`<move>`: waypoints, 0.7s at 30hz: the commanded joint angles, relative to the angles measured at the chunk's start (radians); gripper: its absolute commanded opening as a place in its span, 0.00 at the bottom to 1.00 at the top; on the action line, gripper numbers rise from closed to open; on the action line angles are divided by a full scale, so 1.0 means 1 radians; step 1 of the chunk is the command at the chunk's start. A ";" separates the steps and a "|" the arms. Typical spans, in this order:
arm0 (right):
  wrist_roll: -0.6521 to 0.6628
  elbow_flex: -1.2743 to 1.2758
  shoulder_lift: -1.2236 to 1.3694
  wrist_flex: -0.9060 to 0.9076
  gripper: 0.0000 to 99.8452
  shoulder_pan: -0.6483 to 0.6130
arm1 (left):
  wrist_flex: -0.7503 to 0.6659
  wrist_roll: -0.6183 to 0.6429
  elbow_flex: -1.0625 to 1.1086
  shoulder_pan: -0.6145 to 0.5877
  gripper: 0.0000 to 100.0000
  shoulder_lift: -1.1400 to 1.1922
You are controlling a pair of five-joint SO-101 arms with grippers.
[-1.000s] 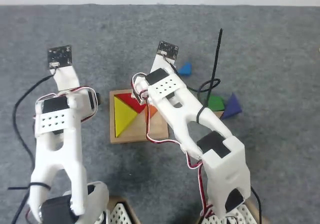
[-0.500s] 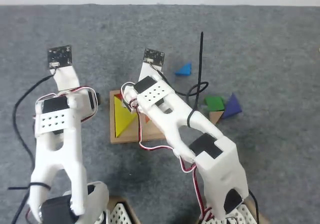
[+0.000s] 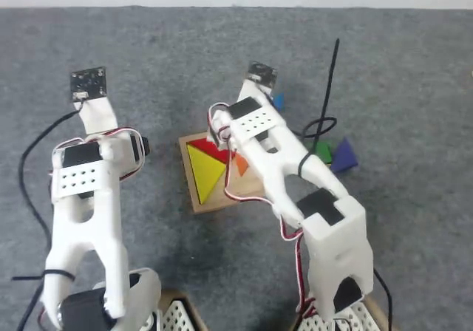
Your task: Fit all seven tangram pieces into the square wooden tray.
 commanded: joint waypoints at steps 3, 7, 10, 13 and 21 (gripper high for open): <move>0.011 0.026 -0.168 0.018 0.29 0.041 | -0.020 0.006 -0.005 0.003 0.20 -0.017; 0.012 0.077 -0.300 0.022 0.29 0.039 | -0.041 0.006 0.002 0.006 0.20 -0.012; 0.031 0.147 -0.407 0.097 0.29 0.090 | -0.068 0.008 0.019 0.005 0.20 -0.011; 0.135 0.249 -0.495 0.120 0.30 0.180 | -0.064 0.008 0.024 0.009 0.20 -0.017; 0.245 0.525 -0.536 -0.116 0.29 0.283 | -0.069 0.012 0.022 0.011 0.20 -0.012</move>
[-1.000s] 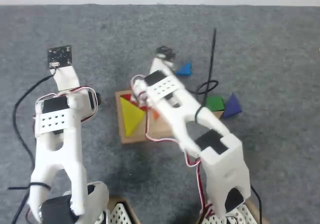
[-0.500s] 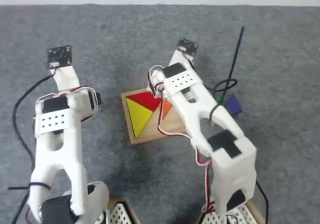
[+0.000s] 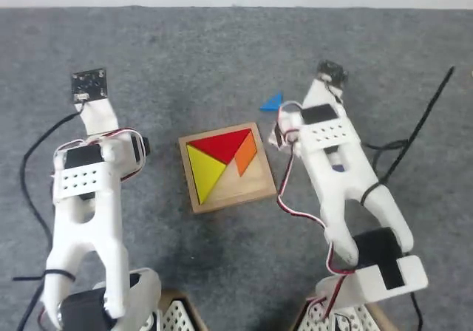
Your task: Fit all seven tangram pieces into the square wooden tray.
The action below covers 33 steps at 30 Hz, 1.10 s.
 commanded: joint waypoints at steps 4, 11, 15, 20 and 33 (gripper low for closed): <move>0.103 -0.021 -0.062 -0.073 0.29 0.094 | -0.031 0.009 -0.002 0.011 0.20 -0.009; 0.437 -0.087 0.010 0.022 0.29 0.211 | -0.078 0.009 0.019 0.011 0.20 -0.009; 0.399 -0.089 0.024 0.024 0.29 0.226 | -0.074 0.009 0.019 0.011 0.20 -0.009; 0.399 -0.086 0.025 0.053 0.29 0.223 | -0.074 0.009 0.021 0.011 0.20 -0.009; 0.433 -0.080 0.036 0.094 0.29 0.206 | -0.080 0.009 0.035 0.011 0.20 -0.009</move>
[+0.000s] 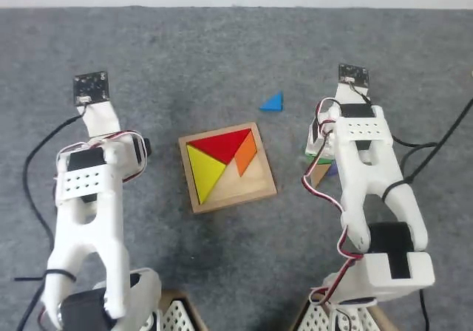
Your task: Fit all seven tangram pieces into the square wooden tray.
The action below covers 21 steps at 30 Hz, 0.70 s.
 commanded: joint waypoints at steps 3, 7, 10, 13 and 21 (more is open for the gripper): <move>0.035 -0.044 -0.007 0.008 0.30 -0.010 | -0.018 0.009 -0.008 0.006 0.20 -0.009; 0.071 -0.044 -0.005 -0.015 0.30 -0.008 | -0.018 0.008 -0.008 0.006 0.20 -0.009; 0.091 -0.064 -0.005 -0.054 0.30 -0.012 | -0.018 0.008 -0.008 0.006 0.20 -0.009; 0.216 -0.094 -0.005 -0.071 0.30 -0.041 | -0.018 0.008 -0.007 0.006 0.20 -0.008; 0.549 -0.153 0.096 -0.087 0.30 -0.119 | -0.020 0.008 0.002 0.006 0.20 -0.008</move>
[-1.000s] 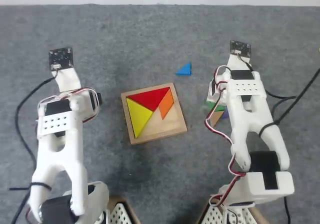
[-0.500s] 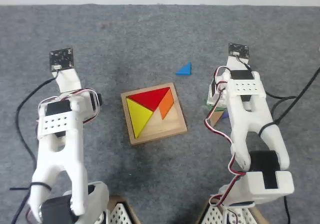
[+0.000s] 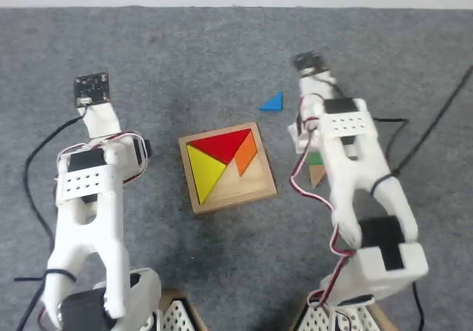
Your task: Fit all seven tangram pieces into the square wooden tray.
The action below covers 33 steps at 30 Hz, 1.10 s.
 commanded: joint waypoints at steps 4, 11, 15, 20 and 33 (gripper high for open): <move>0.048 -0.058 0.054 0.007 0.29 -0.012 | -0.020 0.006 -0.007 0.006 0.20 -0.008; -0.181 0.215 -0.165 -0.039 0.29 -0.022 | -0.040 0.005 -0.008 0.006 0.20 -0.009; -0.298 0.295 -0.183 -0.067 0.29 -0.025 | -0.041 0.005 -0.007 0.006 0.20 -0.009; -0.474 0.261 -0.091 -0.068 0.29 -0.039 | -0.040 0.005 -0.005 0.003 0.20 -0.009; -0.730 0.115 0.107 -0.038 0.15 0.042 | -0.025 0.005 -0.005 0.005 0.20 -0.012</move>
